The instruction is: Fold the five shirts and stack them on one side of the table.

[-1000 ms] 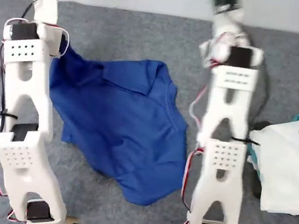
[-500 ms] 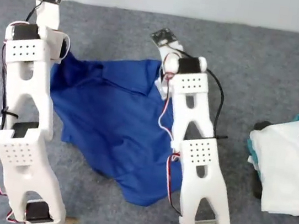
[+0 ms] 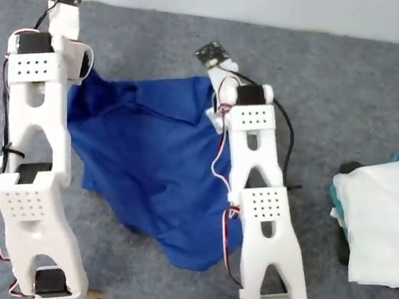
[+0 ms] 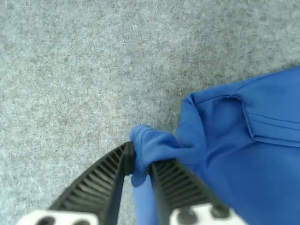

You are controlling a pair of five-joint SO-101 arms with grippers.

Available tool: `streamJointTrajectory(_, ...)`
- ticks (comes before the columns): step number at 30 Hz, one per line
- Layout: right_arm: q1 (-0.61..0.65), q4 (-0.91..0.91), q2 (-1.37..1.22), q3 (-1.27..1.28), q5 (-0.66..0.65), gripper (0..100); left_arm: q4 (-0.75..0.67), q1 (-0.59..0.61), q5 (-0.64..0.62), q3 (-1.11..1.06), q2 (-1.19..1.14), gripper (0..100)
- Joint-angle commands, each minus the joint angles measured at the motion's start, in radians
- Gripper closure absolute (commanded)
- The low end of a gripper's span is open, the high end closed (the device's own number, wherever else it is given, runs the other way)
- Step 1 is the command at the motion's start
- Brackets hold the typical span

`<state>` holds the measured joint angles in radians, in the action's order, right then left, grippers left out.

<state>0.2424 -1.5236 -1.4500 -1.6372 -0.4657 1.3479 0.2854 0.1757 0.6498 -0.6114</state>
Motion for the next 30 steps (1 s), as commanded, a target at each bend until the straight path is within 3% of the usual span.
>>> streamJointTrajectory(1, -0.067, 0.001, -0.001, -0.023, -0.023, 98.8, 0.008, -0.003, 0.005, 0.033, 0.005, 98)
streamJointTrajectory(18, -0.36, -0.272, 0.208, -0.008, -0.005, 98.5, 0.109, -0.087, 0.011, 0.033, 0.005, 98)
streamJointTrajectory(25, -0.363, -0.271, 0.214, 0.034, -0.005, 77.3, 0.115, -0.095, 0.009, 0.031, 0.005, 98)
streamJointTrajectory(30, -0.351, -0.272, 0.289, -0.049, -0.003, 75.7, 0.114, -0.095, 0.009, 0.015, -0.014, 98)
